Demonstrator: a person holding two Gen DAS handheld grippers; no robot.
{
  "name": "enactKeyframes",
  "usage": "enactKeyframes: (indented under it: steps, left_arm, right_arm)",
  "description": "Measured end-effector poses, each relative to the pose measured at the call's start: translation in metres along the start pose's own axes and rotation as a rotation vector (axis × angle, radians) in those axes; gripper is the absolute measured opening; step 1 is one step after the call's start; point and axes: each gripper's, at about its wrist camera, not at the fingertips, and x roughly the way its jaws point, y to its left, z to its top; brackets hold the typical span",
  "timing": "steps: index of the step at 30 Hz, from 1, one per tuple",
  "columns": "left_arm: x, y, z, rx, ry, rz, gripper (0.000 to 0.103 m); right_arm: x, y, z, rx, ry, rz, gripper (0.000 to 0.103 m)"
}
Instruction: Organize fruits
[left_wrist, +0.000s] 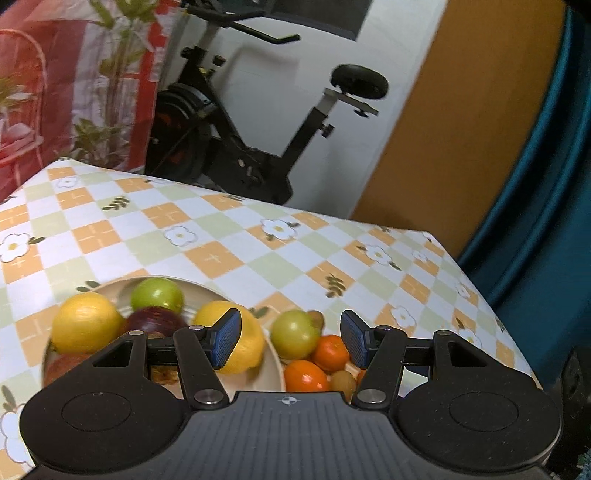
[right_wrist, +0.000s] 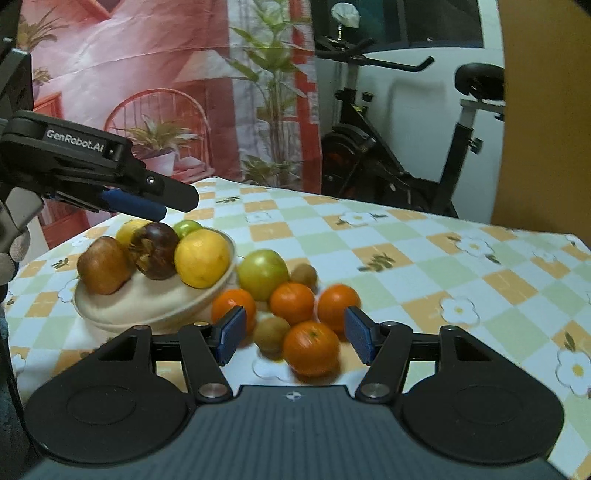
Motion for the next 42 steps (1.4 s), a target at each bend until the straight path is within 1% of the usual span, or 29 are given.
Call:
enactKeyframes:
  steps: [3, 7, 9, 12, 16, 18, 21, 25, 31, 35, 38, 42]
  left_arm:
    - [0.003, -0.008, -0.004, 0.016, 0.018, 0.001, 0.062]
    - [0.006, -0.017, -0.006, 0.044, 0.032, -0.012, 0.062]
    - [0.007, -0.02, -0.007, 0.059, 0.035, -0.015, 0.06]
    - [0.008, -0.023, -0.011, 0.083, 0.044, -0.009, 0.053]
    - [0.007, -0.021, -0.018, 0.094, 0.06, 0.003, 0.052]
    - [0.007, -0.019, -0.019, 0.103, 0.071, 0.01, 0.05]
    - [0.006, -0.018, -0.024, 0.111, 0.084, 0.014, 0.049]
    - [0.006, -0.019, -0.029, 0.123, 0.096, 0.02, 0.049]
    - [0.002, -0.023, -0.035, 0.127, 0.097, 0.018, 0.049]
    - [0.0, -0.024, -0.038, 0.123, 0.098, 0.015, 0.049]
    - [0.001, -0.023, -0.038, 0.117, 0.113, 0.016, 0.049]
    - [0.0, -0.024, -0.036, 0.111, 0.098, 0.016, 0.049]
  right_arm:
    - [-0.001, -0.007, -0.005, 0.013, 0.007, -0.011, 0.062]
    - [0.001, -0.014, -0.009, 0.029, 0.023, -0.016, 0.056]
    - [0.002, -0.017, -0.01, 0.046, 0.027, -0.009, 0.056]
    - [0.003, -0.017, -0.01, 0.043, 0.027, 0.004, 0.052]
    - [0.004, -0.019, -0.01, 0.054, 0.028, 0.02, 0.051]
    - [0.006, -0.021, -0.009, 0.065, 0.028, 0.026, 0.049]
    - [0.01, -0.023, -0.008, 0.08, 0.047, 0.04, 0.048]
    - [0.014, -0.025, -0.008, 0.092, 0.083, 0.06, 0.041]
    - [0.014, -0.024, -0.009, 0.102, 0.089, 0.052, 0.041]
    - [0.009, -0.027, -0.011, 0.122, 0.066, 0.034, 0.041]
    - [0.006, -0.029, -0.012, 0.134, 0.055, 0.024, 0.041]
    - [0.005, -0.03, -0.012, 0.14, 0.05, 0.011, 0.041]
